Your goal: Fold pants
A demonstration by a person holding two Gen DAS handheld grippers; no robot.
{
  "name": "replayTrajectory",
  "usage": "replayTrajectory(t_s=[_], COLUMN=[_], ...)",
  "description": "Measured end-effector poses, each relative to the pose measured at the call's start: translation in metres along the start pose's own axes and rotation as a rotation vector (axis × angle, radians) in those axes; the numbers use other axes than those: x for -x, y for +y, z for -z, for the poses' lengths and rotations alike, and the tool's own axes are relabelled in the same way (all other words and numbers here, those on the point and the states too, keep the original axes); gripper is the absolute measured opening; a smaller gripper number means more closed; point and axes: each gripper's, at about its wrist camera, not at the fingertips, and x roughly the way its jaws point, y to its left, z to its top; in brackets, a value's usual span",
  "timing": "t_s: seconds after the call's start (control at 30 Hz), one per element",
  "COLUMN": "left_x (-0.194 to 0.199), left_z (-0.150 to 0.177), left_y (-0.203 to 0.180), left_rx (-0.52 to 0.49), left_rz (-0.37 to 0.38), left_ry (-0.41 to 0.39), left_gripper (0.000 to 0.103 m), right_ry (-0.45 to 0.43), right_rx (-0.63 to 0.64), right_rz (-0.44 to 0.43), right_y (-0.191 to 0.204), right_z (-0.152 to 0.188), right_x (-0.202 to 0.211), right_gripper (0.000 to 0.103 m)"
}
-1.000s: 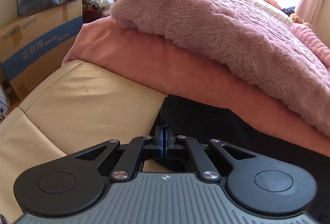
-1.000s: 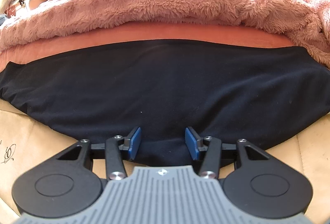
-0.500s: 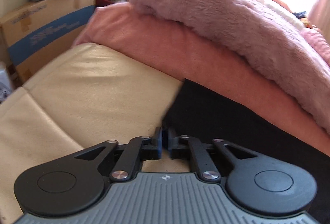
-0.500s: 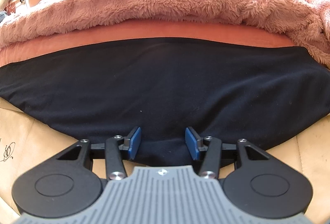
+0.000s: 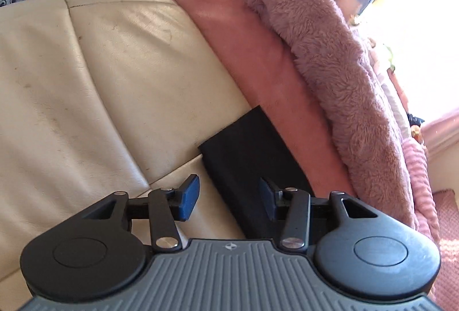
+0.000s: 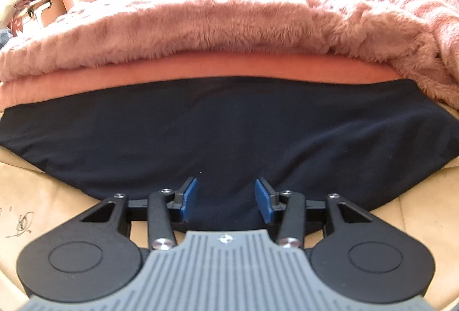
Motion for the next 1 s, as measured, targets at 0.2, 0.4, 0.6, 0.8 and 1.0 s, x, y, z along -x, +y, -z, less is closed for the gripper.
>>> replayTrajectory(t_s=[0.2, 0.4, 0.6, 0.8, 1.0], left_x=[-0.014, -0.017, -0.019, -0.009, 0.021], left_z=[0.004, 0.006, 0.006, 0.004, 0.005], left_y=[-0.019, -0.027, -0.036, -0.032, -0.024], left_rx=[-0.098, -0.153, -0.201, -0.218, -0.294], left_rz=[-0.08, -0.149, -0.181, -0.201, -0.256], left_ry=[-0.057, -0.076, -0.081, -0.095, -0.131], left_gripper=[0.035, 0.005, 0.004, 0.003, 0.003], right_ry=[0.009, 0.051, 0.063, 0.078, 0.116], right_rx=[0.047, 0.111, 0.128, 0.083, 0.119], right_rz=[0.026, 0.092, 0.229, 0.197, 0.146], right_y=[0.008, 0.027, 0.023, 0.011, 0.019], right_z=[0.022, 0.046, 0.046, 0.047, 0.049], right_x=[0.033, 0.03, 0.008, 0.01, 0.032], right_gripper=[0.042, 0.041, 0.013, 0.0, 0.0])
